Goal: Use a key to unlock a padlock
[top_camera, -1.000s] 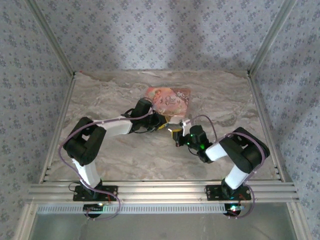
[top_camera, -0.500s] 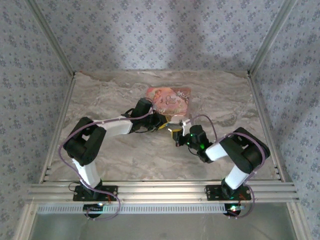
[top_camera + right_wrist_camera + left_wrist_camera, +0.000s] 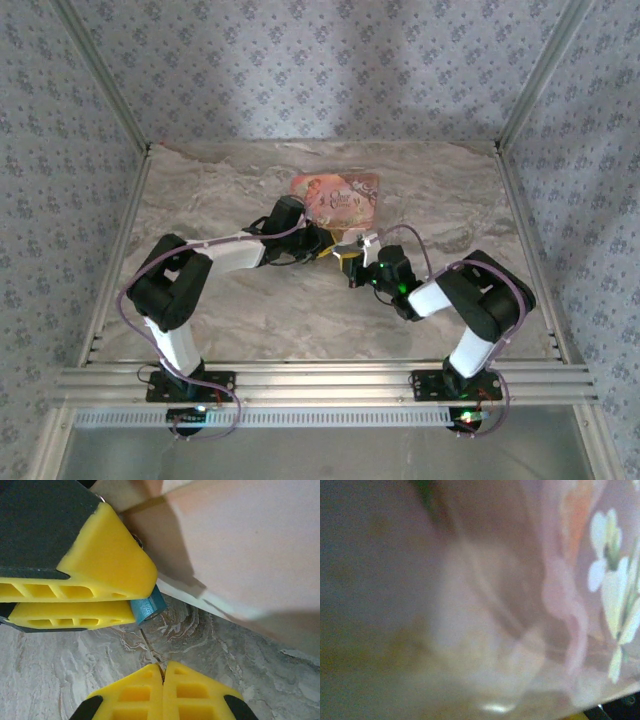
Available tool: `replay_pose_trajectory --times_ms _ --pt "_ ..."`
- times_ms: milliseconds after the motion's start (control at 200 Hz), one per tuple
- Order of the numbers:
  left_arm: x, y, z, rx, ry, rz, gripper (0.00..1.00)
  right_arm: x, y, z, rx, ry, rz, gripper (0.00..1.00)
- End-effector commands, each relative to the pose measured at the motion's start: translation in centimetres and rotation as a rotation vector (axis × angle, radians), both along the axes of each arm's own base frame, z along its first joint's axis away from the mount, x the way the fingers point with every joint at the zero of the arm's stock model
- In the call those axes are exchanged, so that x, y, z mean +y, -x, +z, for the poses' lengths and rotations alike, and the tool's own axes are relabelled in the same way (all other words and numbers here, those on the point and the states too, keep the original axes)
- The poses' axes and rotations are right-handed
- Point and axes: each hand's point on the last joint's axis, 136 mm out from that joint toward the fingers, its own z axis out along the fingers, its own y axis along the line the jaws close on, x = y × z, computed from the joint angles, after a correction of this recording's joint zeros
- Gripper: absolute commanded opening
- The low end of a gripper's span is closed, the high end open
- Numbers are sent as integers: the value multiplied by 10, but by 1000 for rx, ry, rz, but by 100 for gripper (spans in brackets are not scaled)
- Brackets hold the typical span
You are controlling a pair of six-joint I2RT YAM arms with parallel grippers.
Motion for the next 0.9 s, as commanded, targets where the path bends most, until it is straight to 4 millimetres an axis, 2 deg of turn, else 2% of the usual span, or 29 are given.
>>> replay_pose_trajectory --times_ms 0,605,894 --pt "-12 6 27 3 77 -41 7 1 -8 9 -22 -27 -9 0" --pt "-12 6 22 11 73 -42 7 -12 -13 9 -24 -31 -65 0" --pt "-13 8 20 19 72 -45 7 -12 -14 12 -31 -46 -66 0"
